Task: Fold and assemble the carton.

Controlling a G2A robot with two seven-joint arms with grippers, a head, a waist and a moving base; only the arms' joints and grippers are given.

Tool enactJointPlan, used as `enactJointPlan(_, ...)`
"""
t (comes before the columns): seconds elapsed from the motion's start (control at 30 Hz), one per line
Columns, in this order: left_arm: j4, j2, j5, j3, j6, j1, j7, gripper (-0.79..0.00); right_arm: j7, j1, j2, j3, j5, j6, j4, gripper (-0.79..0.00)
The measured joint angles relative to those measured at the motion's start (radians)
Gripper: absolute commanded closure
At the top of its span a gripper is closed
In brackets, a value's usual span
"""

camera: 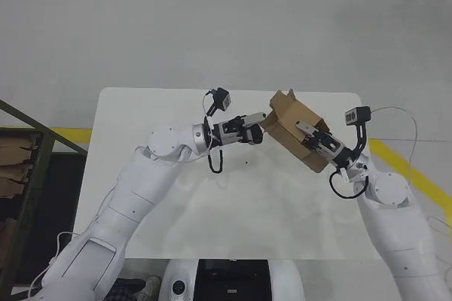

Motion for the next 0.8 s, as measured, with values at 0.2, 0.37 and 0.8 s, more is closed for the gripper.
enactJointPlan(0.2,-0.035,0.016,0.029,-0.06,0.005,0.035,0.036,-0.785,0.071,0.005,0.005,0.01,0.018,-0.01,0.002,0.0)
enactJointPlan(0.37,-0.058,0.022,0.041,-0.078,0.02,0.052,0.042,-0.785,0.141,0.009,0.008,0.011,0.039,-0.018,0.0,0.0)
enactJointPlan(0.8,-0.061,0.023,0.056,-0.076,0.028,0.055,0.055,-0.785,0.221,0.006,0.014,0.009,0.071,-0.039,-0.016,0.0)
